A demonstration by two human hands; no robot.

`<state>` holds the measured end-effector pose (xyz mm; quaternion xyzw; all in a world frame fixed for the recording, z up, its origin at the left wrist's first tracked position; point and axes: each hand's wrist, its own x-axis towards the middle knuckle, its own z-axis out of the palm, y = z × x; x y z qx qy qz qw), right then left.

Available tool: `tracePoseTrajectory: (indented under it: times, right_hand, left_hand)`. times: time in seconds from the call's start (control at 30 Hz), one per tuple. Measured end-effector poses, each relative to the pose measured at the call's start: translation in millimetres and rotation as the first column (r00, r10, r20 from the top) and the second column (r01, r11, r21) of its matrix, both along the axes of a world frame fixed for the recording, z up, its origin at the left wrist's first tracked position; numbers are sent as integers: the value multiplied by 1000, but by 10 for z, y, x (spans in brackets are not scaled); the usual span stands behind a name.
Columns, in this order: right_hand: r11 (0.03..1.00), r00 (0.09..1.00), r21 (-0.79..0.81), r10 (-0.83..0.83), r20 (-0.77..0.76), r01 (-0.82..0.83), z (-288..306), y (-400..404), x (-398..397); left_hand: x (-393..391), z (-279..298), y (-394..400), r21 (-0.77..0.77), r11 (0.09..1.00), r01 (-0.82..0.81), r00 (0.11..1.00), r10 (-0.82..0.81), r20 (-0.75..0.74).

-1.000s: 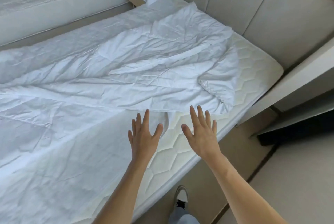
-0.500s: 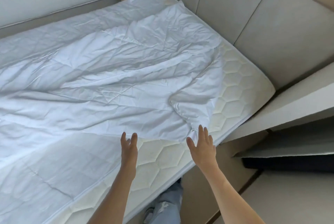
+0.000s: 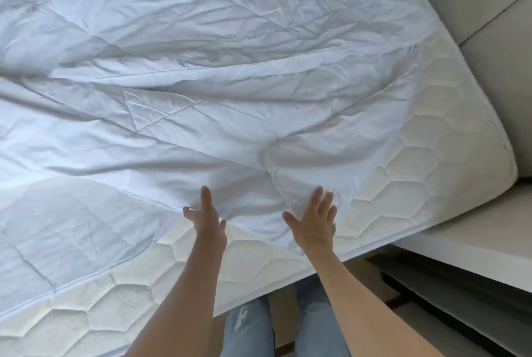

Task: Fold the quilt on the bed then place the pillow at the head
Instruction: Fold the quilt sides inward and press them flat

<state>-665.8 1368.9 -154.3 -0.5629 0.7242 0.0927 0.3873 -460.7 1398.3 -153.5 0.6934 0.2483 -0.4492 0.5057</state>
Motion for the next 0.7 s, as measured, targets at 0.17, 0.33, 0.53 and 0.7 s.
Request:
tracePoseTrajectory:
  times: [0.17, 0.33, 0.53, 0.7]
  right_hand:
    - [997, 997, -75, -24, -76, 18, -163, -72, 31]
    - [908, 892, -99, -372, 256, 407, -162, -211, -124]
    - [464, 227, 299, -782, 581, 834, 377, -522, -768]
    - [128, -277, 669, -842, 464, 732, 601, -333, -1047]
  left_hand:
    - [-154, -201, -48, 61, 997, -53, 996, 48, 79]
    - [-172, -274, 0, 92, 993, -74, 996, 68, 64]
    - [-194, -62, -115, -78, 992, -99, 994, 102, 35]
    - [-262, 116, -238, -215, 967, -138, 988, 118, -101]
